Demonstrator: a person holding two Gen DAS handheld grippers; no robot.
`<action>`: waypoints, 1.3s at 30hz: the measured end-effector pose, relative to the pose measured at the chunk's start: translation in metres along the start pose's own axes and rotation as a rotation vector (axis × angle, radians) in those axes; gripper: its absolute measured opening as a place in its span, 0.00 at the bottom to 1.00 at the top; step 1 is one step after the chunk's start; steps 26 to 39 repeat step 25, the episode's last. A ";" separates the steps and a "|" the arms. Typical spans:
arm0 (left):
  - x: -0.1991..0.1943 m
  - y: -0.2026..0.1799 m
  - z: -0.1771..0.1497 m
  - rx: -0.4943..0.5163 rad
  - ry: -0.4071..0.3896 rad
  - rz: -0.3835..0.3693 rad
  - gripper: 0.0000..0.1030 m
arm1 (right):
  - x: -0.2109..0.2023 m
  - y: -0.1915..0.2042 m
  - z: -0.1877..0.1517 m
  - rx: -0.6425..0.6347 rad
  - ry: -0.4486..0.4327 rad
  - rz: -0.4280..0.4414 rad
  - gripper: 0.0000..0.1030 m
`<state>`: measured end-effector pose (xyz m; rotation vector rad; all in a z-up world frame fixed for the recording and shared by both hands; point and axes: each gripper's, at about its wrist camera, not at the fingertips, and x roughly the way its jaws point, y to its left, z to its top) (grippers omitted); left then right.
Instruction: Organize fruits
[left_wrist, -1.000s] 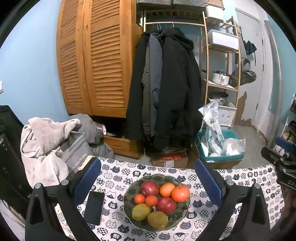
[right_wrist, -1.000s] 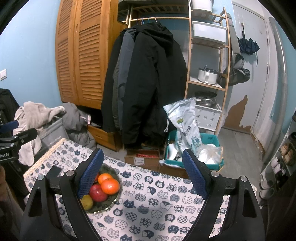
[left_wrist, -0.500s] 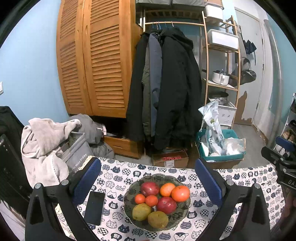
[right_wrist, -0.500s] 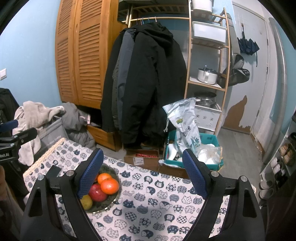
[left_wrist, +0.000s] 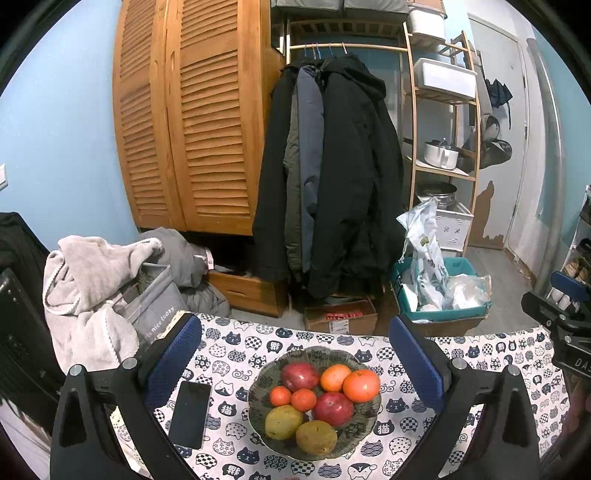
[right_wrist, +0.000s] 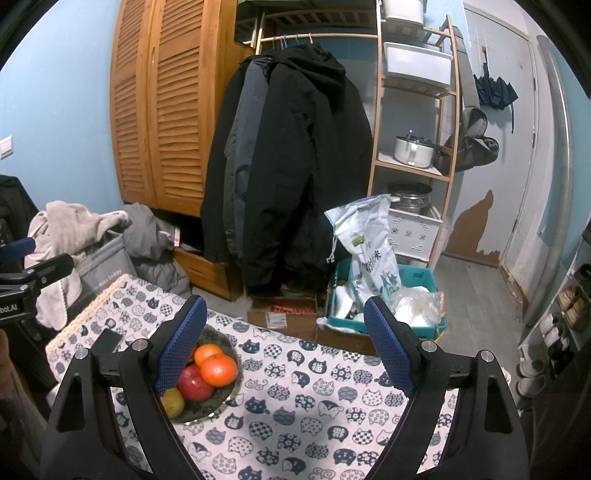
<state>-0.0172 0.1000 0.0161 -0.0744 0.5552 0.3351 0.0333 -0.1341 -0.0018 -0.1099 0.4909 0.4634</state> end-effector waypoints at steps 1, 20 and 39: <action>0.000 -0.001 0.000 0.000 0.000 0.000 0.99 | 0.000 0.000 0.000 0.000 0.000 0.001 0.83; -0.003 0.004 0.001 0.006 -0.004 -0.007 0.99 | 0.000 -0.002 0.000 -0.002 0.001 0.000 0.83; -0.003 0.008 0.003 0.009 -0.008 -0.007 0.99 | 0.000 -0.002 0.000 -0.003 0.001 0.000 0.83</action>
